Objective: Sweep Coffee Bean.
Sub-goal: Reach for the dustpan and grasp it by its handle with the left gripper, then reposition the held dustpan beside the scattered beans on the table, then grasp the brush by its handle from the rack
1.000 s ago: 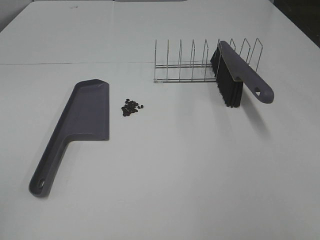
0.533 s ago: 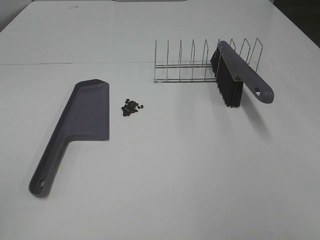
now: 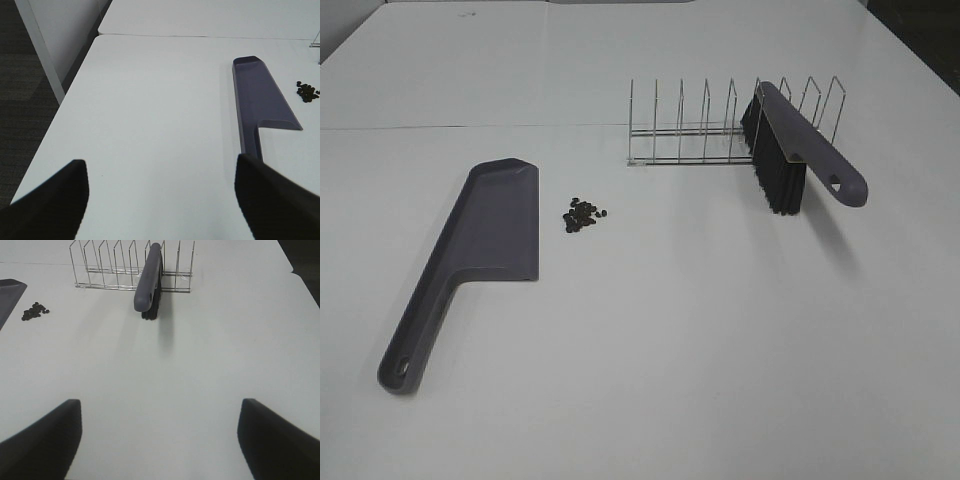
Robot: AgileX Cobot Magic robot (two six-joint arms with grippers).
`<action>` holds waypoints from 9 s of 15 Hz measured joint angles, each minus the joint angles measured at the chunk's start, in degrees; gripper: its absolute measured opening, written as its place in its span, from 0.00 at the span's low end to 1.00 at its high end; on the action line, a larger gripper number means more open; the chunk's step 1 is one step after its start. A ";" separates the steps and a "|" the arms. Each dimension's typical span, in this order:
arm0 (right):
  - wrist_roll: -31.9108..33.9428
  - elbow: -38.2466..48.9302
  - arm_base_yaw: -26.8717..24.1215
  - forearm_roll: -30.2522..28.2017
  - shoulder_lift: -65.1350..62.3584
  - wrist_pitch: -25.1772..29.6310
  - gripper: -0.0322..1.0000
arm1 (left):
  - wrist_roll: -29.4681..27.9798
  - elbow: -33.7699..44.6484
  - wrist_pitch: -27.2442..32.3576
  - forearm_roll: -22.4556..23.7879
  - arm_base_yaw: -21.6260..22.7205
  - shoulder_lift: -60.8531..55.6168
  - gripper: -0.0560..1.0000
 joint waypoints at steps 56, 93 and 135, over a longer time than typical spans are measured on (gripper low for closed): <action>0.00 0.00 0.00 0.00 0.00 0.00 0.76 | 10.94 -26.64 -26.81 -22.75 -10.03 112.24 0.66; -14.67 -34.61 0.00 13.81 67.72 -15.13 0.76 | 8.08 -26.53 -24.24 -21.03 -10.03 106.28 0.38; 2.98 -93.79 11.12 -4.76 142.61 -5.73 0.51 | 7.96 -26.53 -25.67 -21.03 -10.03 106.28 0.38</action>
